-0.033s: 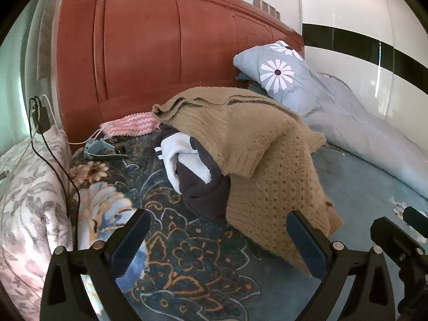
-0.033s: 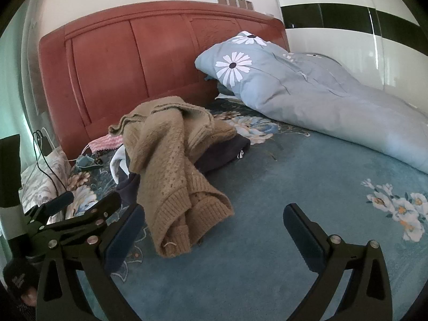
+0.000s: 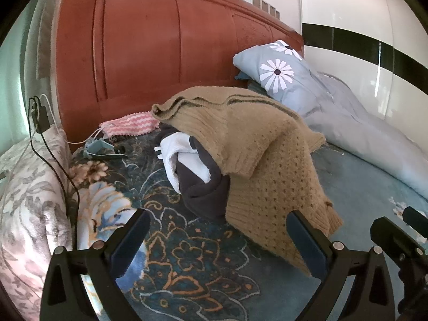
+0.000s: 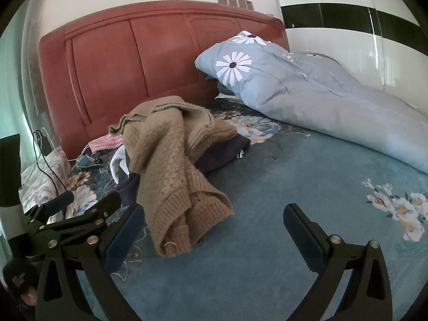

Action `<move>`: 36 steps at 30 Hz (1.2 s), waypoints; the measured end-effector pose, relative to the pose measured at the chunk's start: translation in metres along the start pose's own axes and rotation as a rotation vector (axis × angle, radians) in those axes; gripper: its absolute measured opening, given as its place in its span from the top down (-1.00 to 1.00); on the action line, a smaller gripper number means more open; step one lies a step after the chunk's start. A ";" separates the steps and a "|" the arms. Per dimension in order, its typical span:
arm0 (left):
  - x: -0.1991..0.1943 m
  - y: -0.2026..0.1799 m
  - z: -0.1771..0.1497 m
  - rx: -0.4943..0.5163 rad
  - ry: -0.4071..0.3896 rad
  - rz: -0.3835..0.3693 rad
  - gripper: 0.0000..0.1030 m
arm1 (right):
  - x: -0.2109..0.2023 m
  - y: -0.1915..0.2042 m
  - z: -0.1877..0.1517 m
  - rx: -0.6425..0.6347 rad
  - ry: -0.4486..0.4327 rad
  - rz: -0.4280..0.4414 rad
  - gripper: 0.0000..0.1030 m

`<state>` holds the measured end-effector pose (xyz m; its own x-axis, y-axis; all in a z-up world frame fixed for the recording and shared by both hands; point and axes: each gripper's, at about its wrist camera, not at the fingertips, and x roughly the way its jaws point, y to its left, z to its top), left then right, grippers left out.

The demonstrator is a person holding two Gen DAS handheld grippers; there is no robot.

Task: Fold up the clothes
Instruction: 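Move the right gripper toward the tan knit sweater on the clothes pile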

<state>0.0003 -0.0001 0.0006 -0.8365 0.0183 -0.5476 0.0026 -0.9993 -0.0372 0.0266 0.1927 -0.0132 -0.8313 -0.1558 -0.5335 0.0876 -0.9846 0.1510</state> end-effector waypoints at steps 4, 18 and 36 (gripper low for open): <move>-0.003 -0.001 0.001 0.001 -0.012 0.001 -1.00 | 0.001 0.000 -0.002 0.007 0.000 0.008 -1.00; -0.009 0.005 0.007 -0.045 -0.093 -0.039 -1.00 | -0.001 0.004 0.000 -0.019 0.007 0.005 -1.00; -0.026 0.004 0.009 -0.054 -0.183 -0.082 -1.00 | -0.008 0.004 0.005 -0.018 -0.028 0.040 -1.00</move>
<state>0.0174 -0.0052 0.0223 -0.9209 0.0883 -0.3797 -0.0443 -0.9914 -0.1230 0.0311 0.1904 -0.0045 -0.8419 -0.1928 -0.5041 0.1304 -0.9790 0.1568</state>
